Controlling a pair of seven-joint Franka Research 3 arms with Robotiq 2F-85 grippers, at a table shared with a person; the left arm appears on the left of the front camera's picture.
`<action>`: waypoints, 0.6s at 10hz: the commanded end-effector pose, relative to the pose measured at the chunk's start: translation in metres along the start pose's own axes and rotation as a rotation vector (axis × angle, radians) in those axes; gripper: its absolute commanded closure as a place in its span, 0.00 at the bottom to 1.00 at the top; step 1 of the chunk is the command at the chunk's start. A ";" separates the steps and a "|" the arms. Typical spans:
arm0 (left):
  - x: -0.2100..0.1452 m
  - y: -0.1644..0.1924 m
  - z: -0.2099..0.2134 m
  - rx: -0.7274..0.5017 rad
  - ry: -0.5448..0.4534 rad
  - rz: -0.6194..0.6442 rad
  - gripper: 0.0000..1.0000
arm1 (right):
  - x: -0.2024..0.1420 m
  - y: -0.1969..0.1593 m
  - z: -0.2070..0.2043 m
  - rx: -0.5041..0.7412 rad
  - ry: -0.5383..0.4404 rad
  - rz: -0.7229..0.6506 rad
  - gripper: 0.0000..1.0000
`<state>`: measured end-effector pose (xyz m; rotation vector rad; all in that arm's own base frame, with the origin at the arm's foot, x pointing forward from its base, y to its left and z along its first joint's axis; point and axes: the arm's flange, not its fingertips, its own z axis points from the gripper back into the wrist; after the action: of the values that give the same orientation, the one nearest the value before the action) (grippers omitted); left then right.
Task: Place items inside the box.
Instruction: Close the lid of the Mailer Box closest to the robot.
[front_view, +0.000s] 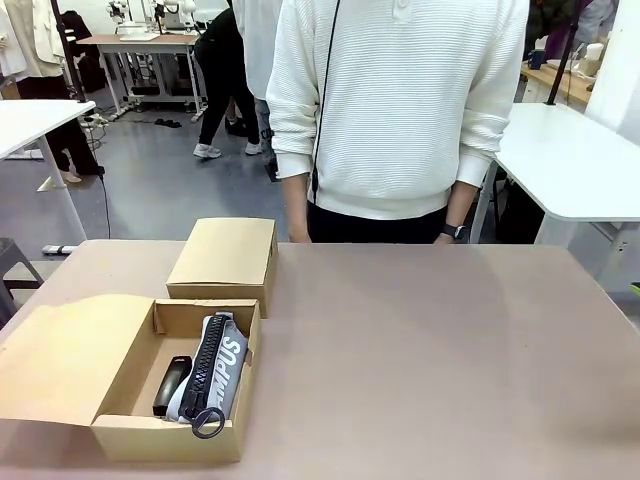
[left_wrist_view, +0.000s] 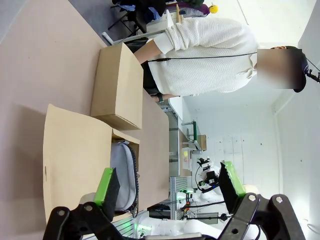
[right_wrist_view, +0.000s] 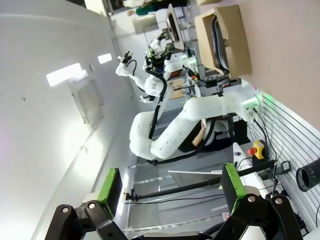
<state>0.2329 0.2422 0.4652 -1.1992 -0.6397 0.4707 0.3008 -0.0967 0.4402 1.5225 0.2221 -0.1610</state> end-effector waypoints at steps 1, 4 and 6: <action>0.000 -0.001 -0.001 -0.026 -0.008 -0.014 0.00 | -0.002 0.009 0.000 0.016 -0.004 -0.018 0.00; 0.000 -0.001 -0.001 -0.026 -0.008 -0.014 0.00 | -0.002 0.009 0.000 0.016 -0.004 -0.018 0.00; 0.000 -0.001 -0.001 -0.026 -0.008 -0.014 0.00 | -0.002 0.009 0.000 0.016 -0.004 -0.018 0.00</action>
<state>0.2329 0.2422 0.4652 -1.1992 -0.6397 0.4707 0.3008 -0.0967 0.4403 1.5225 0.2225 -0.1615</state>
